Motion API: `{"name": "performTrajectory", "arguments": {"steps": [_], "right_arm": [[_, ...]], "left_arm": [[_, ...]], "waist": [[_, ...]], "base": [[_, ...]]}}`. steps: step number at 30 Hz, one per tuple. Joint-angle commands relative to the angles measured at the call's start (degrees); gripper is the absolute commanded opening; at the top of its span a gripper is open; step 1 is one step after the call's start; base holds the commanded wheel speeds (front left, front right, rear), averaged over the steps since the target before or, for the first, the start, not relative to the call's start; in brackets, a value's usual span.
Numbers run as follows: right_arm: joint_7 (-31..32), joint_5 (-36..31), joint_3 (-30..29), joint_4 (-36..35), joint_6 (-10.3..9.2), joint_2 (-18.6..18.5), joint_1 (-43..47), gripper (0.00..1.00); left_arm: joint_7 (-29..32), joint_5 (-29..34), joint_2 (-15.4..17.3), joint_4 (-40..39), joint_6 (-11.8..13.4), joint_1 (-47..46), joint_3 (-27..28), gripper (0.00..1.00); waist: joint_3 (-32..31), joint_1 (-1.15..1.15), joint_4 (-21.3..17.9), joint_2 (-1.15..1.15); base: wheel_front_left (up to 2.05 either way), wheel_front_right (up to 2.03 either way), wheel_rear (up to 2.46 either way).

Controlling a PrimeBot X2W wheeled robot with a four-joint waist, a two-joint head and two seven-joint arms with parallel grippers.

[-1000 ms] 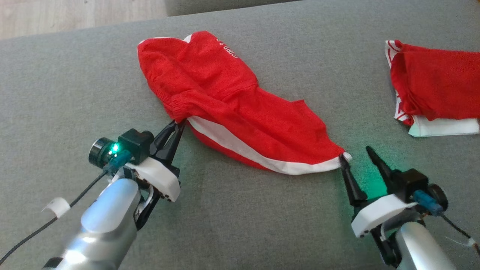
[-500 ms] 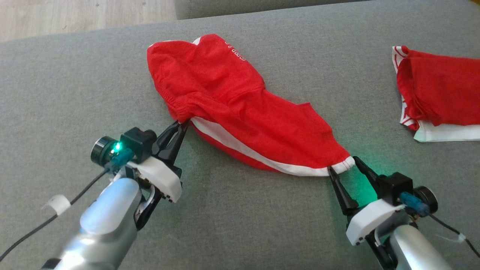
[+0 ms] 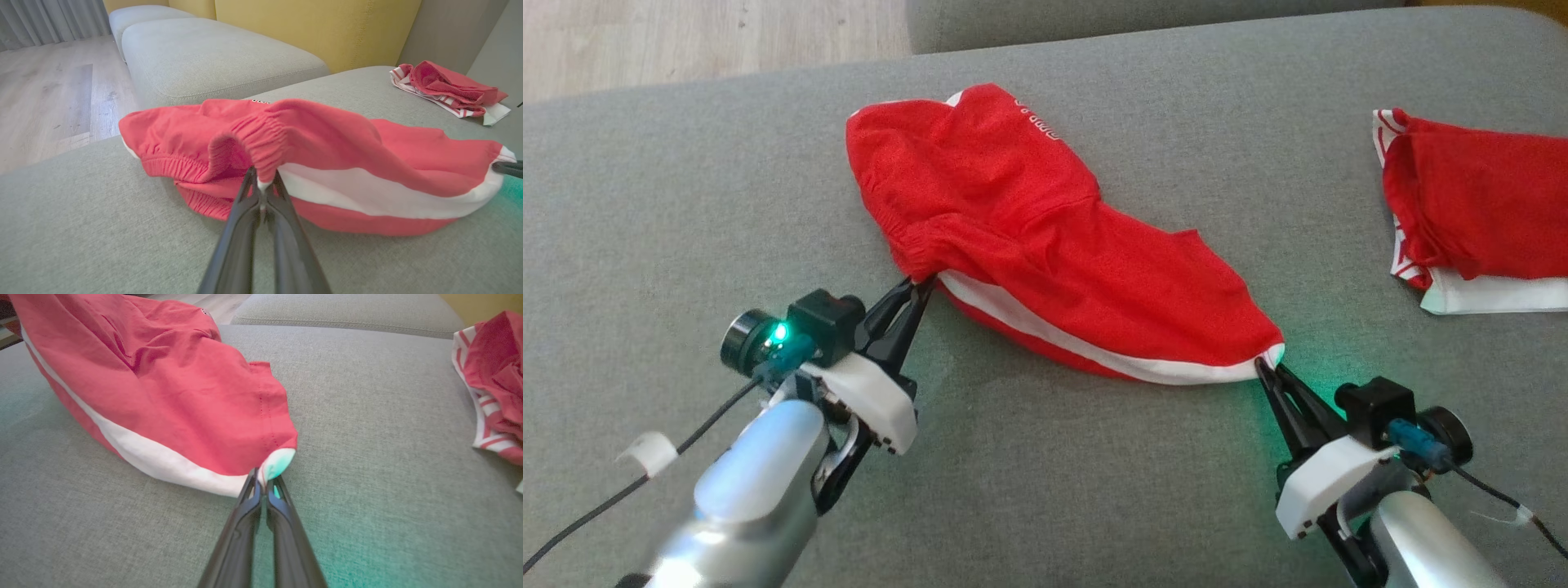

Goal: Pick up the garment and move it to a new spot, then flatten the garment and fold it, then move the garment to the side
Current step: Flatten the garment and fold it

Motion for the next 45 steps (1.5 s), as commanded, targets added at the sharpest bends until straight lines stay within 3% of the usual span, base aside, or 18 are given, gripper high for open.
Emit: {"name": "performTrajectory", "arguments": {"steps": [1, 14, 21, 28, 36, 45], "right_arm": [[-0.4, 0.6, 1.0, -1.6, -0.04, -1.1, -1.7, 0.0], [0.9, 3.7, -2.4, -7.5, -0.04, -3.0, -3.4, 0.0], [2.7, 4.9, -2.8, -12.4, -0.04, -6.0, -8.6, 0.0], [1.9, 1.8, -3.3, -16.9, -0.04, -8.1, -16.3, 0.0], [3.2, -5.9, -4.8, -20.0, -0.04, -8.2, -23.5, 0.0], [6.4, -7.5, -8.0, -25.6, -0.04, -8.6, -19.2, 0.0]], "left_arm": [[0.0, -0.7, 2.4, -1.5, 0.6, -0.8, 1.8, 0.0], [5.0, -2.6, 7.2, -5.0, -0.1, 1.1, -0.1, 0.0], [12.3, -5.5, 13.5, -14.7, -0.4, -1.3, -2.6, 0.0], [17.0, -7.8, 18.8, -22.6, -0.5, -8.6, -0.2, 0.0], [17.2, -8.2, 21.1, -27.0, 1.7, -15.6, 4.8, 0.0], [17.9, -10.3, 22.7, -33.4, 3.9, -12.7, 5.9, 0.0]], "waist": [[-0.4, 0.0, 0.0, 0.0], [-4.7, 0.0, 0.3, 0.0], [-7.4, 0.0, 1.4, 0.0], [-10.4, 0.0, 2.2, 0.0], [-12.5, 0.0, 1.8, 0.0], [-13.4, 0.0, 0.9, 0.0]], "base": [[0.0, 0.0, 0.0], [0.0, 0.0, 0.0], [0.0, 0.0, 0.0], [0.0, 0.0, 0.0], [0.0, 0.0, 0.0], [0.0, 0.0, 0.0]]}}
